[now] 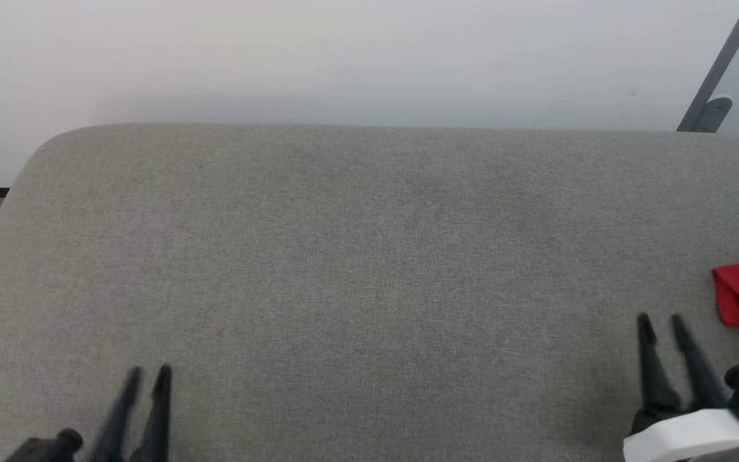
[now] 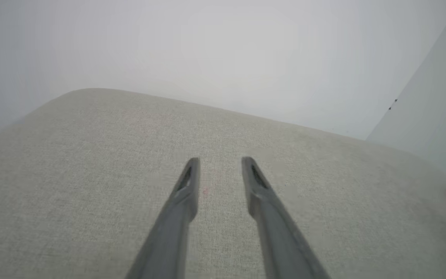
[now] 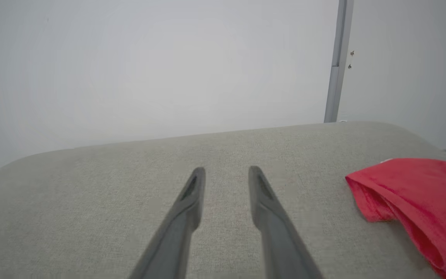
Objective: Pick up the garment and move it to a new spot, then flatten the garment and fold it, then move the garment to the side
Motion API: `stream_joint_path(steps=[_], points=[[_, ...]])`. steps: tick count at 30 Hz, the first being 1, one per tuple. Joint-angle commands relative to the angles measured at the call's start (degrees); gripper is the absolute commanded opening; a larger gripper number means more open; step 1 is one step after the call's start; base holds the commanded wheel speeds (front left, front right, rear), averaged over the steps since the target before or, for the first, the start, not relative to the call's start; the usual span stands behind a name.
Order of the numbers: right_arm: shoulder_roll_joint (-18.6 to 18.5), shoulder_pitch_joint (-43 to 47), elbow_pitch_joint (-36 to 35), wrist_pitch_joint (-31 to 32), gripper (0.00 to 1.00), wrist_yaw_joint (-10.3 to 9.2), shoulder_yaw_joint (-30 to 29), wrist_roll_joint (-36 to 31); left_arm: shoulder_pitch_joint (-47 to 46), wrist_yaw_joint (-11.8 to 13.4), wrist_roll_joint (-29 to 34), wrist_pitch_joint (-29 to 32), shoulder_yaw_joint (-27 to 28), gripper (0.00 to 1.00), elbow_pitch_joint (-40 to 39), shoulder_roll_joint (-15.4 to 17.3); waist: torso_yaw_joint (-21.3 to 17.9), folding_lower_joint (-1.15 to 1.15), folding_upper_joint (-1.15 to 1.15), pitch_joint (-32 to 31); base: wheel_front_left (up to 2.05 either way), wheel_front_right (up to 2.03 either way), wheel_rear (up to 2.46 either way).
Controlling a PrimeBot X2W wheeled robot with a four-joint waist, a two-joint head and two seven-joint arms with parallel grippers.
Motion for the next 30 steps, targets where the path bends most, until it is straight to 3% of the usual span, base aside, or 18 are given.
stream_joint_path(steps=[1,30], points=[[0.0,0.0,0.1,0.0,0.0,0.0,0.0,0.0,0.0,0.0,0.0,0.0,0.0,0.0,0.0,0.0,0.0,0.0,0.0,0.0,0.0,0.0,0.0],[-0.1,-3.8,3.9,5.5,0.0,0.0,0.3,27.8,-5.9,0.0,-23.0,6.5,2.5,0.0,4.3,-3.7,-1.1,0.0,0.0,-0.4,0.0,0.0,0.0]])
